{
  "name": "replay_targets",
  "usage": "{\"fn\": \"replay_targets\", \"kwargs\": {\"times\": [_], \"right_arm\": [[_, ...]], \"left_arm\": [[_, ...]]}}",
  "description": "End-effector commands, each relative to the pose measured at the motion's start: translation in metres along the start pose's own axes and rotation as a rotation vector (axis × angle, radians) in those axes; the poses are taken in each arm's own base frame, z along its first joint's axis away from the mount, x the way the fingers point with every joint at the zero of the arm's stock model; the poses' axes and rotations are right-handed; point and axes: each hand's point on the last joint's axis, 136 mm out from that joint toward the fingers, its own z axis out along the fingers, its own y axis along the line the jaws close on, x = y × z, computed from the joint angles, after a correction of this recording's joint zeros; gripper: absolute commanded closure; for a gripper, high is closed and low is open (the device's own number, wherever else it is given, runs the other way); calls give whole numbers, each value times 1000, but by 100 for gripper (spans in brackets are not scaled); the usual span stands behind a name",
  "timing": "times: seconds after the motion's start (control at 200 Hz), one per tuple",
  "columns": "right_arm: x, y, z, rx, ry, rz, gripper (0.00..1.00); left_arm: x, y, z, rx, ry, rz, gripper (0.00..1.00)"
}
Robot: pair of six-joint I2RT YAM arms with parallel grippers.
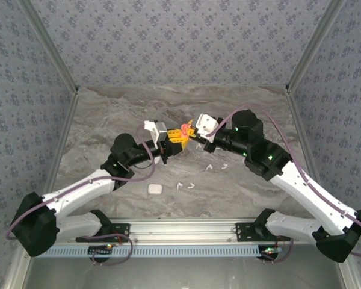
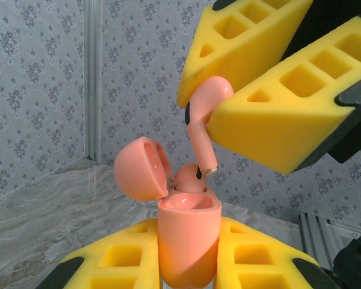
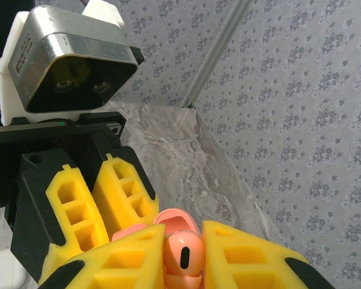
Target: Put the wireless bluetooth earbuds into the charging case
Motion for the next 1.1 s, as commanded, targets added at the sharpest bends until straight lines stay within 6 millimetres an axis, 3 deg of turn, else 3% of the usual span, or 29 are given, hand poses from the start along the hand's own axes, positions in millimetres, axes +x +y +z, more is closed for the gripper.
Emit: {"fn": "replay_targets", "kwargs": {"times": [0.0, 0.385, 0.78, 1.094], "right_arm": [[-14, -1, -2, -8, -27, -26, 79], [-5, 6, 7, -22, 19, -46, 78], [5, 0, 5, 22, 69, -69, 78], [6, 14, 5, -58, 68, -54, 77]], "left_arm": [[-25, -9, 4, 39, -64, 28, 100], [-24, -10, 4, 40, -62, 29, 100], [-22, -10, 4, 39, -56, 29, 100], [-22, -10, 3, 34, -58, 31, 100]]}}
